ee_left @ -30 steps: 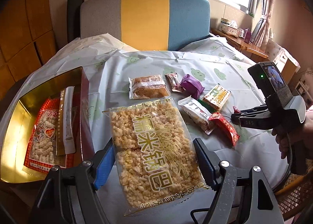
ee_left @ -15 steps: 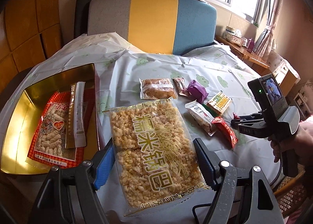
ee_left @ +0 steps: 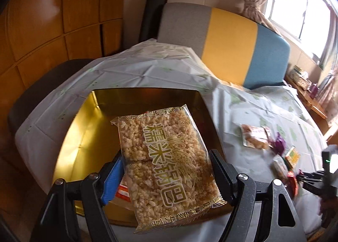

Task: Organize snacks
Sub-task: 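Carry the rice-cracker bag into the tin with the left gripper and release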

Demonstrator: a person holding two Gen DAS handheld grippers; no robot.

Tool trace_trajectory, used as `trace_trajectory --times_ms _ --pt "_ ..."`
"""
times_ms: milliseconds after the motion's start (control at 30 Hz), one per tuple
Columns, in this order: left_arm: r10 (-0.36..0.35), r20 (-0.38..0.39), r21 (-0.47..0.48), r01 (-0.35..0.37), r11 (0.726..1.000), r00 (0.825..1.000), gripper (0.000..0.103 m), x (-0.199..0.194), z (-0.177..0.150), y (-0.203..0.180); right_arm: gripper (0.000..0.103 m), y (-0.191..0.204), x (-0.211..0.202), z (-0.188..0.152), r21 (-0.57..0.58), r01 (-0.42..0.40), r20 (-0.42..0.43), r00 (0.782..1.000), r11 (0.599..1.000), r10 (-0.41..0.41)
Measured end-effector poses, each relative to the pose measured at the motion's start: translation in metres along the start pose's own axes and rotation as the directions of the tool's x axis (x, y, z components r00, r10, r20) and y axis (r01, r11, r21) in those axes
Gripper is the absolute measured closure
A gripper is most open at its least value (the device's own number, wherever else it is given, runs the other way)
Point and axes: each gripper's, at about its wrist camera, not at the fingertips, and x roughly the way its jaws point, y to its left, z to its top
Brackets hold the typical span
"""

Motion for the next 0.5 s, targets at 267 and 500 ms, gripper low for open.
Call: trace_trajectory --times_ms 267,500 --pt "0.215 -0.027 0.012 -0.215 0.976 0.976 0.026 0.060 0.032 0.055 0.084 0.001 -0.002 -0.001 -0.004 0.001 0.003 1.000 1.000 -0.001" --pt "0.239 -0.046 -0.051 -0.241 0.969 0.970 0.018 0.071 0.029 0.068 0.084 0.000 -0.002 -0.002 -0.005 0.001 0.003 1.000 1.000 -0.001"
